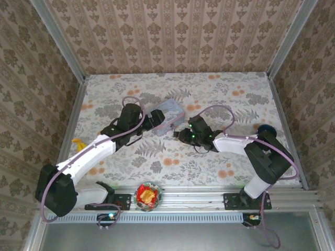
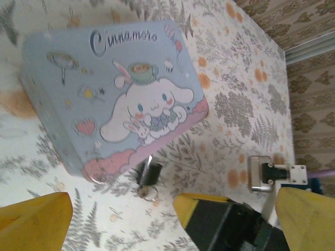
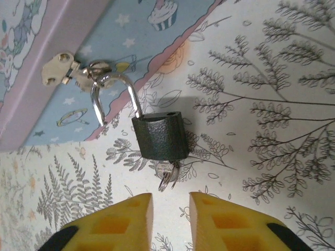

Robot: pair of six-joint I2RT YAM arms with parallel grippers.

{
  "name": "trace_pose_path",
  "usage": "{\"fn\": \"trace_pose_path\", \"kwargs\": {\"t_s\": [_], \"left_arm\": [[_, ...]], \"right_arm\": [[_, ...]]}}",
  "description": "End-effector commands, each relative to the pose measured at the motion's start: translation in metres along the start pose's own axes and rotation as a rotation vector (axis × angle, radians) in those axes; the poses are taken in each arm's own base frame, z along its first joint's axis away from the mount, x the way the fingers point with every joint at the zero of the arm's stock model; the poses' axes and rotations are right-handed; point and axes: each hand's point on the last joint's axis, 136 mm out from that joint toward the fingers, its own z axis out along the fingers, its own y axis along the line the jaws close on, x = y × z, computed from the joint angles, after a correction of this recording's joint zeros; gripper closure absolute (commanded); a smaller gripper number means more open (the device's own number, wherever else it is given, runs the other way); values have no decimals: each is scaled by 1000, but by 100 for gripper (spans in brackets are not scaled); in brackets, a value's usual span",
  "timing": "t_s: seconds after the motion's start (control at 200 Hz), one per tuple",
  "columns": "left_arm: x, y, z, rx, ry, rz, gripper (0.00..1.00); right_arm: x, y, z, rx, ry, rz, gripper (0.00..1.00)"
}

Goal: Unlock a padlock with a key

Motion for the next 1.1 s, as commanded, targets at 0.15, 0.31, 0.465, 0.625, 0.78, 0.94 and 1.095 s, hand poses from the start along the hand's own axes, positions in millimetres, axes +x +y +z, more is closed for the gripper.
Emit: {"fn": "trace_pose_path", "kwargs": {"t_s": [0.15,0.31,0.465,0.625,0.78,0.94,1.095], "left_arm": [[-18,27,6,-191,44,244,0],[-27,48,24,-266,66,265,0],[-29,70,42,-318,105,245,0],[-20,84,56,-334,161,229,0],[-15,95,61,-352,175,219,0],[-11,104,62,-365,181,206,0],[-22,117,60,-387,159,171,0]], "right_arm": [[-13,-4,-14,184,-28,-116,66],[-14,-1,-8,230,-15,-161,54],[-13,6,3,250,15,-211,51],[-12,10,16,265,36,-232,51],[-12,13,26,274,53,-255,50],[-11,14,34,292,70,-275,48],[-9,9,39,321,77,-286,48]]}}
